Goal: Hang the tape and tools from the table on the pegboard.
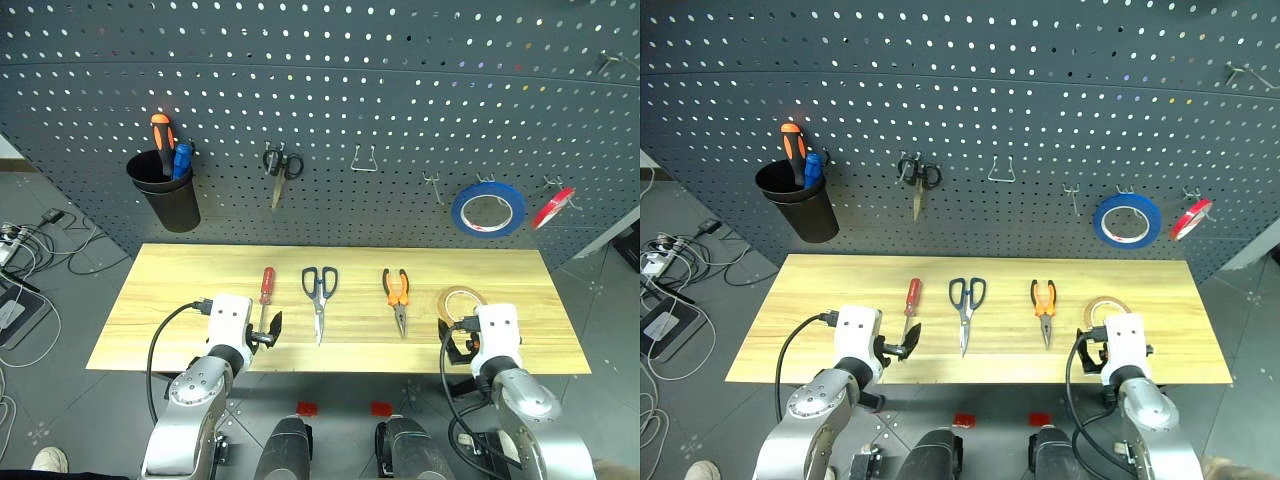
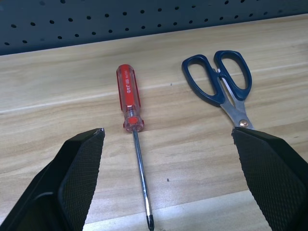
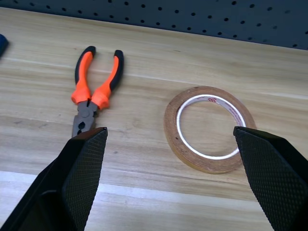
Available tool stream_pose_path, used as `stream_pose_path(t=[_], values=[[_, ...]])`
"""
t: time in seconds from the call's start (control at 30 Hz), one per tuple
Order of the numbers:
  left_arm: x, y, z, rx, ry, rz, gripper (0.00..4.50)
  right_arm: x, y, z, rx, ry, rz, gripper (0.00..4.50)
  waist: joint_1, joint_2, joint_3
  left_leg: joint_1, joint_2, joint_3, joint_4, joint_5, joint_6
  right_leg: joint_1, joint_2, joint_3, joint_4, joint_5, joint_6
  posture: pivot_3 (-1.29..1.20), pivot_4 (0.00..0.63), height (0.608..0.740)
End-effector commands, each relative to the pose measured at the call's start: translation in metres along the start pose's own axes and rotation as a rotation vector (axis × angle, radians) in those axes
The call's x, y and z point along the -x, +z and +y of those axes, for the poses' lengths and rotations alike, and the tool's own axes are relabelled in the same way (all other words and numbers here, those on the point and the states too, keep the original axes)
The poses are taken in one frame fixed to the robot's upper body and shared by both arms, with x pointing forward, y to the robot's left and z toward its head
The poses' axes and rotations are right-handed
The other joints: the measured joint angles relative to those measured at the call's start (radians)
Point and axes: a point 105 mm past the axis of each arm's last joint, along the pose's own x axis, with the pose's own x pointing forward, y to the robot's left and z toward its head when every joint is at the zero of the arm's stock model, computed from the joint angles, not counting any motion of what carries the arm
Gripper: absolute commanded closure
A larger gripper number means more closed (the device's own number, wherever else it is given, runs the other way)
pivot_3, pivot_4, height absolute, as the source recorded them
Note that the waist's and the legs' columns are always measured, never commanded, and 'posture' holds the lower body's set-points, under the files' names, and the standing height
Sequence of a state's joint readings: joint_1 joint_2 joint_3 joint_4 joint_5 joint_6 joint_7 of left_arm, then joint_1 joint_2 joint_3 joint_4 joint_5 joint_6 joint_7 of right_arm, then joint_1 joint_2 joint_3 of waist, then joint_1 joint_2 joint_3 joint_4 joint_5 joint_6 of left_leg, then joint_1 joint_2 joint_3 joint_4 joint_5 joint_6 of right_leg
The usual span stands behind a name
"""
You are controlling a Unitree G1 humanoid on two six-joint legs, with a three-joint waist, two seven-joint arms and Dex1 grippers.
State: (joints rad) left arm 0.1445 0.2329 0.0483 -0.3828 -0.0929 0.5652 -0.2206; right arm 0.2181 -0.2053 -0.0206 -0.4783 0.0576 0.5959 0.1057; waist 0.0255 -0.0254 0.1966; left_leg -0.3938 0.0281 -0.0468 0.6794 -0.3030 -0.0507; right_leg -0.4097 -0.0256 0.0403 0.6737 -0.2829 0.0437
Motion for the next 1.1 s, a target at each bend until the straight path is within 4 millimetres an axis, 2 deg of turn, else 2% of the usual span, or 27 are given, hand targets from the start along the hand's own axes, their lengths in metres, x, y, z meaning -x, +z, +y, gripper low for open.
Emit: stream_pose_path(t=[0.03,1.1], values=[[0.0044,0.0118,0.0041,-0.026,0.023,-0.045,0.03,0.0011,0.0086,-0.0062,0.021,-0.017,-0.038,0.00,0.000,0.000,0.000,0.000,0.000,0.000,0.000,0.000,0.000,0.000,0.000,0.000,0.000,0.000,0.000,0.11,0.194,0.740],[0.0042,0.0148,0.0022,-0.001,0.015,-0.054,0.03,0.0013,0.0113,-0.0060,0.031,0.000,-0.040,0.00,0.000,0.000,0.001,0.000,0.000,0.000,0.000,0.000,0.000,0.000,0.000,0.000,0.000,0.000,0.000,0.11,0.221,0.740]])
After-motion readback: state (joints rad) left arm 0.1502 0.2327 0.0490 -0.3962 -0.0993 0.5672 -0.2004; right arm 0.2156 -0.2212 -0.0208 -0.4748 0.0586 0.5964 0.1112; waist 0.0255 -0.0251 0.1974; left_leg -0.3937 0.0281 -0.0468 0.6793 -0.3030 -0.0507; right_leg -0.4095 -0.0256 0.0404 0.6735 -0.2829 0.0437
